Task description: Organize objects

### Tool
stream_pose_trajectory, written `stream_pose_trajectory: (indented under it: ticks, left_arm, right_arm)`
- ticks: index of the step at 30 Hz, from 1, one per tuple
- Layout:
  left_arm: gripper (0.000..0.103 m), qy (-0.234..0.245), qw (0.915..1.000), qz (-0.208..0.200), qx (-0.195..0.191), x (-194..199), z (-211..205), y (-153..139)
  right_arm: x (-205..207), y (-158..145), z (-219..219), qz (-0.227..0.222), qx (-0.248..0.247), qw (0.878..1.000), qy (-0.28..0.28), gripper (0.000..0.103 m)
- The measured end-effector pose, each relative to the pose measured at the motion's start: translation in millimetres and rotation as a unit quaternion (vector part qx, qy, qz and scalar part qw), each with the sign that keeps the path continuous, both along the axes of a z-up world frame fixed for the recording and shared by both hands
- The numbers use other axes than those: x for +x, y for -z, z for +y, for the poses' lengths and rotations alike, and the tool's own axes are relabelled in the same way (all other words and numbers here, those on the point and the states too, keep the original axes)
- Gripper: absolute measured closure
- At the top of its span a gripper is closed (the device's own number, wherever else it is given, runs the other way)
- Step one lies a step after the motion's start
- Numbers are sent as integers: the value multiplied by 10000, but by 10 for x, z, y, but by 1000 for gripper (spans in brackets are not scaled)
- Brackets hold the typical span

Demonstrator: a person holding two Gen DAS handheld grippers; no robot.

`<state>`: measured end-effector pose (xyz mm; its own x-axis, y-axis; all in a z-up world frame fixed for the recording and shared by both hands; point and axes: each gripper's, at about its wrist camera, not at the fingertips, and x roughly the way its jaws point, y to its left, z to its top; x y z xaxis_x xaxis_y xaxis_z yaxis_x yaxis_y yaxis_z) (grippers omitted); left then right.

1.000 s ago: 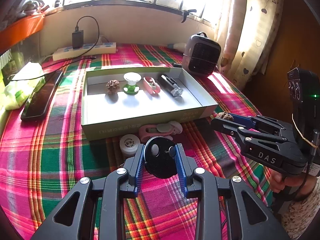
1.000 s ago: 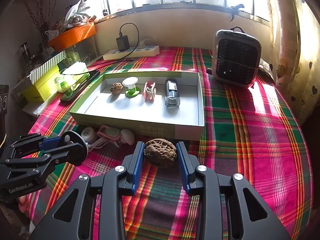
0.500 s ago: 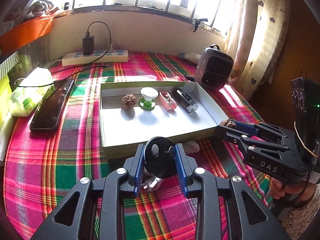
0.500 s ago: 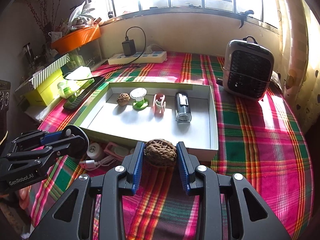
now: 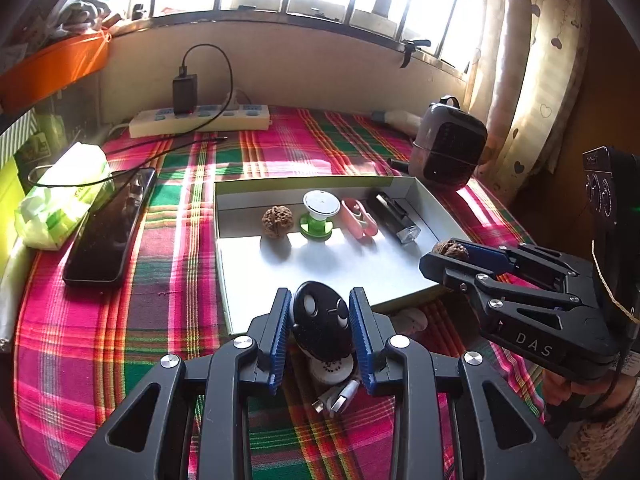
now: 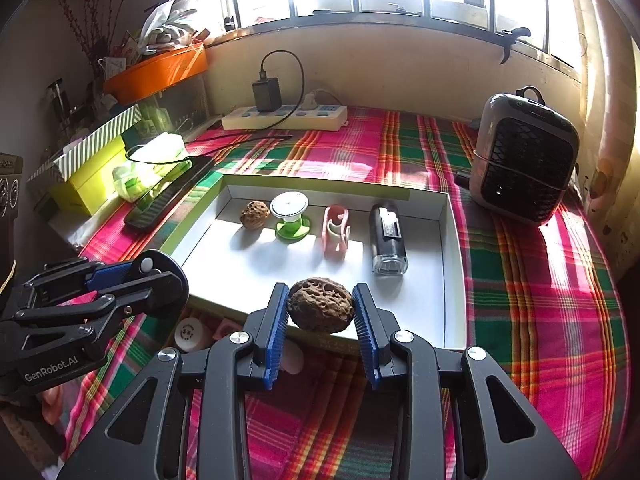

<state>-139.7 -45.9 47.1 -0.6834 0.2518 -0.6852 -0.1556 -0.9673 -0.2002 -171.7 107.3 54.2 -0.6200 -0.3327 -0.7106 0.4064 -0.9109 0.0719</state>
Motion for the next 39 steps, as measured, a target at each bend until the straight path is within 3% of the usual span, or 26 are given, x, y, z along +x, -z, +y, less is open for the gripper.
stream_pose_trajectory:
  ticks: [12,16,23,28,39]
  left_arm:
    - [76,-74,9999,-147,-54,-170,-64,83]
    - [76,-82,9999,48,79,-57,-153,-10]
    - [76,-68,9999,-5,155,188,-261,-26]
    - [75,43,9997,-231,79,396,-274,79]
    - [69,283,9973,-558,375,672,-266,256]
  right_arm:
    - [-209,48,-108,-141,-49,9999,-29,69]
    - [-183,47,-98,-147,-86,9998,-46,69]
    - [-63,33,-95,-115,-123,9998,-105,69]
    - [39,10,-95,-73,-143,9997,-165,69]
    - [196,9,-145,-49,-150,9995,-269,69]
